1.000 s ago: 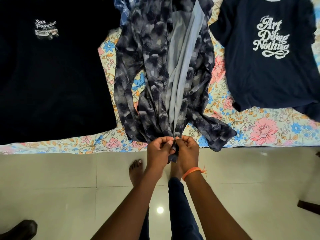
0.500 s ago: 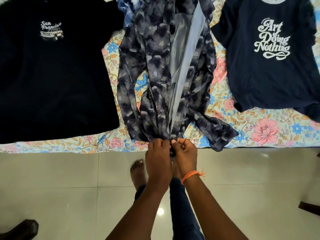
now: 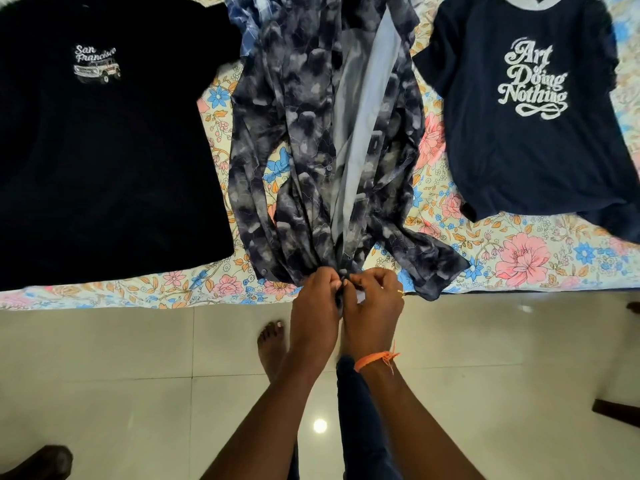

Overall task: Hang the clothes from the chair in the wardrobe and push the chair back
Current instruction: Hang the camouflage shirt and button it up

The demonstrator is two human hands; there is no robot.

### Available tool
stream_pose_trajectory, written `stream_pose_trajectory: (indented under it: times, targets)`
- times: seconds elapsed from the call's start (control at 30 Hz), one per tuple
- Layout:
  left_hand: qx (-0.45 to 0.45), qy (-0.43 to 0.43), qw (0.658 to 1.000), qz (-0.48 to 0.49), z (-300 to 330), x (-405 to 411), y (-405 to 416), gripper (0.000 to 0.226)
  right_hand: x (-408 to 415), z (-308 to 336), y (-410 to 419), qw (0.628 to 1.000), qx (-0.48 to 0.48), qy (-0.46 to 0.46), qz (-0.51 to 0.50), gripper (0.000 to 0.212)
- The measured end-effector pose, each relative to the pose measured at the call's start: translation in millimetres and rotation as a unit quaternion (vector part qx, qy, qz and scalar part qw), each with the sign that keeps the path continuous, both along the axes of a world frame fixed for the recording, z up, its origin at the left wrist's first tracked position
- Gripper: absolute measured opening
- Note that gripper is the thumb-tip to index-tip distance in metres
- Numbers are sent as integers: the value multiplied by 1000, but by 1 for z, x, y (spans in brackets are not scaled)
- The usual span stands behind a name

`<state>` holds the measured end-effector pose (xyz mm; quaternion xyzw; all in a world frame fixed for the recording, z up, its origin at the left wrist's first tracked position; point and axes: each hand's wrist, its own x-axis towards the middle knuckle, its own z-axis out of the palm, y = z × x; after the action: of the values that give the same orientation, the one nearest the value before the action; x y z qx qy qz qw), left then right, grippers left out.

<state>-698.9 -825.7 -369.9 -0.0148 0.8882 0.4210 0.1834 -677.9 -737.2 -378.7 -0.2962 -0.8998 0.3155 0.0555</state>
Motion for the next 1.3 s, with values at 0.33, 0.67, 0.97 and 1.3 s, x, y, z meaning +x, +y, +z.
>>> stream_pose_trajectory:
  times: [0.33,0.67,0.97,1.3]
  targets:
    - [164,-171,963,125,-4,-12,4,11,5,2,5,991,-113,63,-36,9]
    - [111,-171,972,114,-8,-13,17,11,9,0,-2,969,-212,47,-121,18]
    - [127,-130,974,139,-41,-7,17,14,10,-44,3,975,-173,127,-64,10]
    - [204,-5,965,164,-118,-19,25,14,-10,-112,29,949,-238,198,62,10]
